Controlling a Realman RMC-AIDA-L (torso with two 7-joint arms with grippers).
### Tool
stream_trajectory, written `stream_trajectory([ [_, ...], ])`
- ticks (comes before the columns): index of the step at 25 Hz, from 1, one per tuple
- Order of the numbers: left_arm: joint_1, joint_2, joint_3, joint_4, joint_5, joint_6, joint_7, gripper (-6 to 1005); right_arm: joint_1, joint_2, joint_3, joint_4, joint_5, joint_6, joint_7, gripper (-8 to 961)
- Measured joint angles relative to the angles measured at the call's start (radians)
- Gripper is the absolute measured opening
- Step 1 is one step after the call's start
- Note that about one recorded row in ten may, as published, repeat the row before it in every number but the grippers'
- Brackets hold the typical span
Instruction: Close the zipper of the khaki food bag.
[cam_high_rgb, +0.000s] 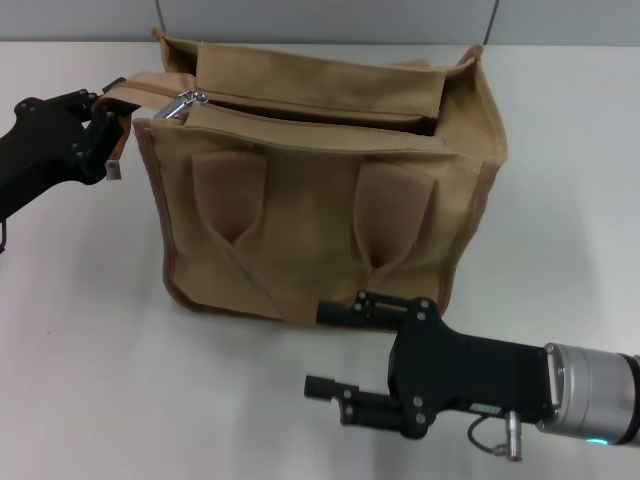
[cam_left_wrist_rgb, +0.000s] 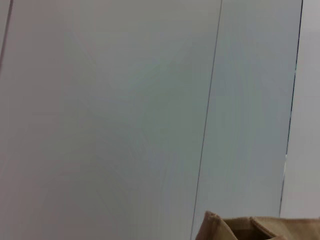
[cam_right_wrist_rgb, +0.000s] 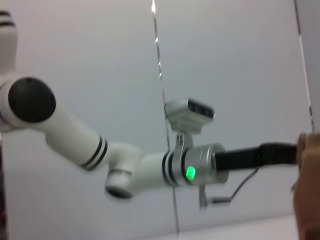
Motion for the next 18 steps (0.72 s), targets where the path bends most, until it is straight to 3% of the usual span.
stream_trajectory([
  [3, -0.007, 0.000, 0.003, -0.010, -0.011, 0.002, -0.078, 72, -0.026, -0.003, 0.071, 0.027, 0.000, -0.060, 0.013, 667],
  [8, -0.015, 0.002, 0.005, 0.005, -0.013, 0.013, -0.195, 19, -0.053, -0.008, 0.137, 0.019, 0.000, -0.191, 0.102, 667],
  [9, -0.020, 0.002, 0.005, 0.017, -0.013, 0.016, -0.246, 19, -0.045, -0.009, 0.178, -0.013, 0.000, -0.226, 0.251, 667],
  [13, -0.036, 0.003, 0.008, 0.026, -0.013, 0.027, -0.325, 19, -0.017, -0.011, 0.237, -0.064, 0.000, -0.292, 0.472, 667],
  [14, -0.049, 0.003, 0.018, 0.029, -0.010, 0.040, -0.355, 19, 0.011, -0.013, 0.269, -0.095, 0.000, -0.317, 0.632, 667],
  [18, -0.062, 0.003, 0.036, 0.038, -0.012, 0.074, -0.382, 20, 0.065, -0.015, 0.294, -0.156, 0.000, -0.320, 0.849, 667],
])
